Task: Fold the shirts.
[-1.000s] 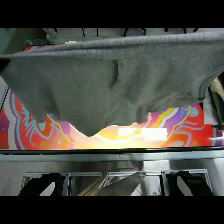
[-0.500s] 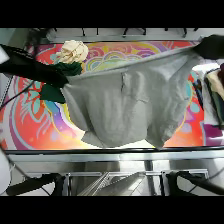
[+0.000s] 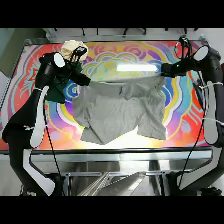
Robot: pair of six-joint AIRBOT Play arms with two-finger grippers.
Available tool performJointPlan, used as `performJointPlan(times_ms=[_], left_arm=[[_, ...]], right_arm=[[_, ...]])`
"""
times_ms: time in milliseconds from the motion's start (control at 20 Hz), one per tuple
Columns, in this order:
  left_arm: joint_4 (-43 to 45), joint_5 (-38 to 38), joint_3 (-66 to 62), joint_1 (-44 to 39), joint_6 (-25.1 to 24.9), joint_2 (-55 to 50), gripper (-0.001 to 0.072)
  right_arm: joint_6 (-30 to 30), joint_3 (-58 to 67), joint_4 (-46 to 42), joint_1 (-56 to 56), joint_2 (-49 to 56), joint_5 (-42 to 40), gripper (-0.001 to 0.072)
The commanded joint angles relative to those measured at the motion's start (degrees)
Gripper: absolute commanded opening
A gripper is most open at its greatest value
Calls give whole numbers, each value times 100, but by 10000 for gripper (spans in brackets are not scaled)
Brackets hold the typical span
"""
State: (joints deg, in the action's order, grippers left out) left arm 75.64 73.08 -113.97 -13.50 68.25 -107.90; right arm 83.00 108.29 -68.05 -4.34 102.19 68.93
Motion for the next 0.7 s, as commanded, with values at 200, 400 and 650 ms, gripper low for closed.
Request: performJointPlan(times_ms=[200,400,650], left_arm=[[-9,568,87,221,328,315,645],[-74,1290,1478,833,826,1624,644],[-380,638,5243,1086,896,3746,645]], right_arm=[[20,7,284,-175,-57,649,702],[-157,-240,450,-601,-597,1934,702],[-437,-2312,813,-752,-1956,1488,701]])
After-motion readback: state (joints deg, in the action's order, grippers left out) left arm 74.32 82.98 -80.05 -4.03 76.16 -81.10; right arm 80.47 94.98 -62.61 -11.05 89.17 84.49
